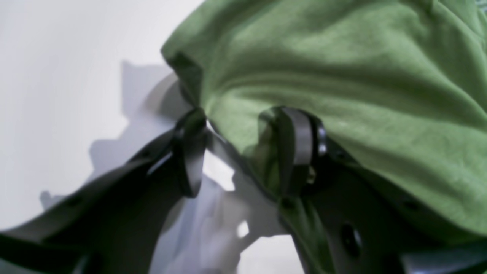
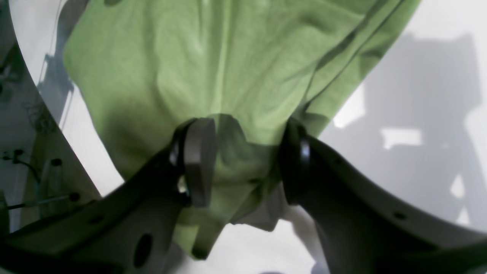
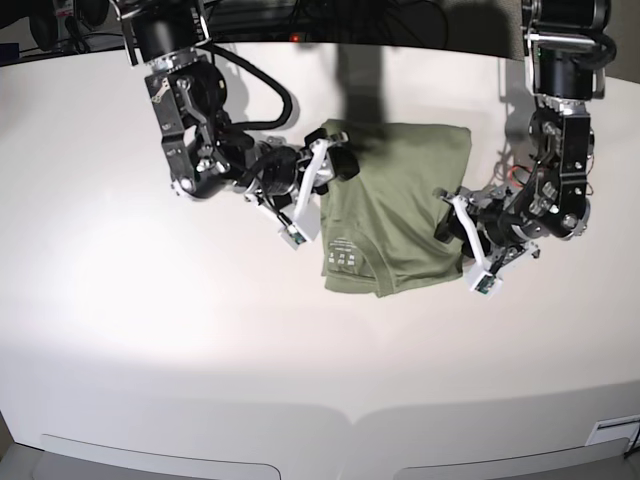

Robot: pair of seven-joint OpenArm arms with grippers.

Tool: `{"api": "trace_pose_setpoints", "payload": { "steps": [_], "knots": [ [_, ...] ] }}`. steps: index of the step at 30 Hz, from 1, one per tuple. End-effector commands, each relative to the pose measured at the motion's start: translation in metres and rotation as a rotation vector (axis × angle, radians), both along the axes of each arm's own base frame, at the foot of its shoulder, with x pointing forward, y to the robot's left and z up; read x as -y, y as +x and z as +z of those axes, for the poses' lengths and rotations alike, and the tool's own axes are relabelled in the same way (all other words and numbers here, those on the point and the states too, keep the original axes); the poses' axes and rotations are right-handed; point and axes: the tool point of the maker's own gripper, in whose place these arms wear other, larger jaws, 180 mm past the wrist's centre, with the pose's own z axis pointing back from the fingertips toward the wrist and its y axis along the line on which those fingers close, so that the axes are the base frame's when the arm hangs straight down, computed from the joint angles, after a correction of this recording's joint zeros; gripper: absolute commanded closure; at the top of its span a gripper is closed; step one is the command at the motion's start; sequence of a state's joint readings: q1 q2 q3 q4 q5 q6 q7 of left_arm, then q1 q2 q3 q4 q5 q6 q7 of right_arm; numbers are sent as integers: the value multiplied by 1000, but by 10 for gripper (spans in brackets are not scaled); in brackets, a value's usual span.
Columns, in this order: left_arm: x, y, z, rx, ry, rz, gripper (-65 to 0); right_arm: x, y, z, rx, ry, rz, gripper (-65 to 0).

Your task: Fold the T-shirt properly

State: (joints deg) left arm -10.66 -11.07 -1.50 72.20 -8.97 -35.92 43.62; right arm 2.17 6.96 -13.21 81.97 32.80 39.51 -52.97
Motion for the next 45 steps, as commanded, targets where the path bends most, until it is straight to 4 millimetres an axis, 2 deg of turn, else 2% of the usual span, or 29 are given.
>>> {"api": "trace_pose_setpoints", "payload": {
  "steps": [1, 6, 10, 15, 19, 23, 27, 30, 32, 34, 40, 45],
  "knots": [
    [-5, 15, 13, 45, 10, 15, -296, -7, 6, 11, 31, 33, 4, -276],
    [-5, 20, 17, 56, 10, 16, -296, -18, 7, 16, 33, 60, 4, -276],
    [-4, 19, 18, 43, -4, 18, -296, -19, 10, 18, 42, 60, 4, -276],
    [0, 26, 33, 70, -34, 16, -296, -19, 24, 30, 89, 57, 8, -276],
    [3, 36, 59, 149, -21, 7, -296, -21, 41, 53, 168, 66, 13, -276],
    [-6, 45, 85, 202, 6, 88, -296, -21, 56, 83, 268, 85, 8, -276],
    [-19, 37, 100, 252, 50, 105, -296, 2, 75, 118, 399, 57, -58, -276],
    [-34, 15, 98, 240, 117, 95, -296, 32, 85, 140, 461, 33, -138, -276],
    [-45, -9, 88, 179, 179, 77, -296, 52, 82, 151, 473, 49, -188, -276],
    [-56, -36, 74, 114, 234, 58, -296, 74, 72, 153, 459, 42, -222, -276],
    [-92, -112, 43, -34, 354, 47, -296, 143, 13, 133, 357, -118, -256, -276],
    [-134, -169, 41, -147, 463, 71, -296, 196, -48, 127, 256, -257, -286, -276]
  ]
}}
